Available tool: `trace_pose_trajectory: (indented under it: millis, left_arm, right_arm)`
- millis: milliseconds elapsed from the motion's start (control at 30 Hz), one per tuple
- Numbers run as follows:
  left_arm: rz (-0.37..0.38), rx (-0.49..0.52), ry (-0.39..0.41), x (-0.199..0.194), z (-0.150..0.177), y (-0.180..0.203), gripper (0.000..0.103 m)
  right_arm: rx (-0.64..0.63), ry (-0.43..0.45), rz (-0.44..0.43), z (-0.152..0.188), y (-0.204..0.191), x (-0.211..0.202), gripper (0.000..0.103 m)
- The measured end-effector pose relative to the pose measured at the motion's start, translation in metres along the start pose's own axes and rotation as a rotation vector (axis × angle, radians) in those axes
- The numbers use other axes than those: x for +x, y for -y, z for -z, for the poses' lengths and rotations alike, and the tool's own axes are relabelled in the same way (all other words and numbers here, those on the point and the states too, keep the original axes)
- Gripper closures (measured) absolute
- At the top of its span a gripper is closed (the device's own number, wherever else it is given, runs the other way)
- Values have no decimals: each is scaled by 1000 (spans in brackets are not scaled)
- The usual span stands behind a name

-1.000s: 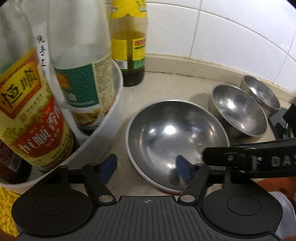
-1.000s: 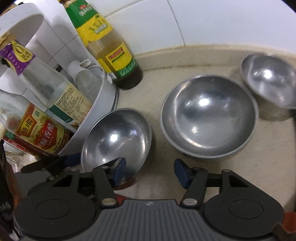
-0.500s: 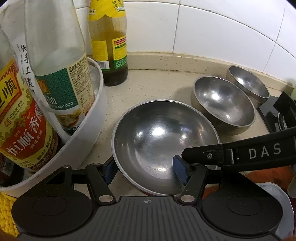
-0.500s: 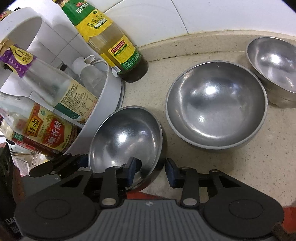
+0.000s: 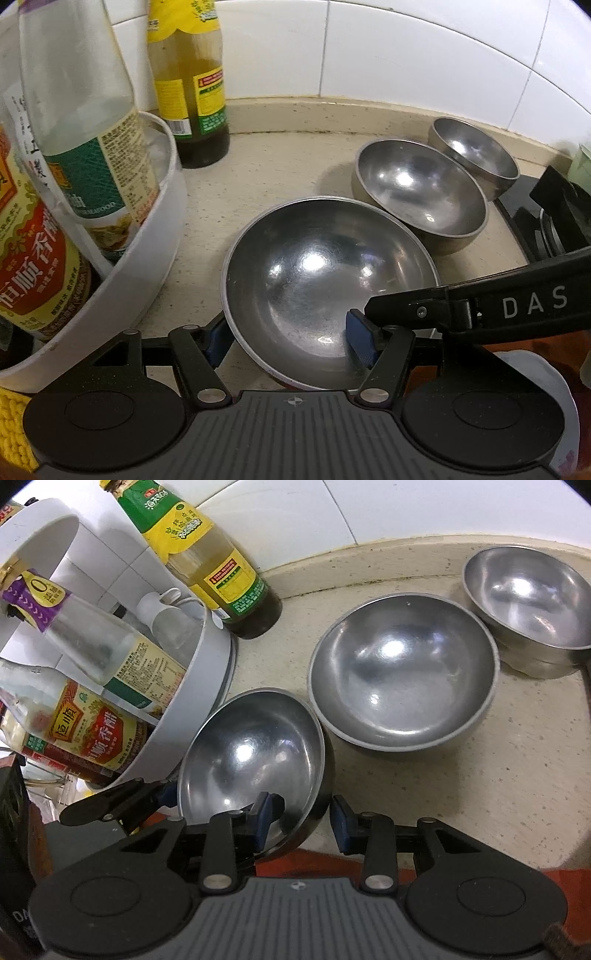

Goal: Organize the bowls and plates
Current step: 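Grasp the small steel bowl rim with the right gripper and lift it, then carry the steel bowl with the right gripper over the larger steel bowl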

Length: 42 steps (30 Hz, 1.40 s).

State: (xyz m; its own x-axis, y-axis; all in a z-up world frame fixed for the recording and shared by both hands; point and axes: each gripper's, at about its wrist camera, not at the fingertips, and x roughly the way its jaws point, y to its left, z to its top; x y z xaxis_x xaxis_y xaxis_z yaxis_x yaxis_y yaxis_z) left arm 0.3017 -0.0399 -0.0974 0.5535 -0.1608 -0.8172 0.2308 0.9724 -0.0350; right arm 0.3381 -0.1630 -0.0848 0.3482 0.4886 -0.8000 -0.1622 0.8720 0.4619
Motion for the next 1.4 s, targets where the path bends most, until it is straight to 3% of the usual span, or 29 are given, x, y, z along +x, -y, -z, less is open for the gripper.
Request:
trace_pose_trajectory:
  millis: [267,567,767,1000,1200,1333,1400]
  left_arm:
    - [25,25,-4,0,3,7,23]
    - [-53,32,16,-21,0,-12,17]
    - [-26,62,83,-36,-31,-3,11]
    - [5,104,57,-3,-82,21,2]
    - [-21,154,0,37,-101,36,3]
    - [0,163,-33,56,-103,39,4]
    - [8,172,-41,61,-103,40,21]
  right_arm:
    - [10,6,8,4,7,-11,70]
    - [56,74,38,10,33,-54,67]
    - [113,162,94,-3,58,-78,59]
    - [167,172,132,-27,76,-60,53]
    - [237,146,141,-34,94,-43,53]
    - [247,145,141,-35,96,-39,53]
    - [237,142,144,-35,97,-37,58]
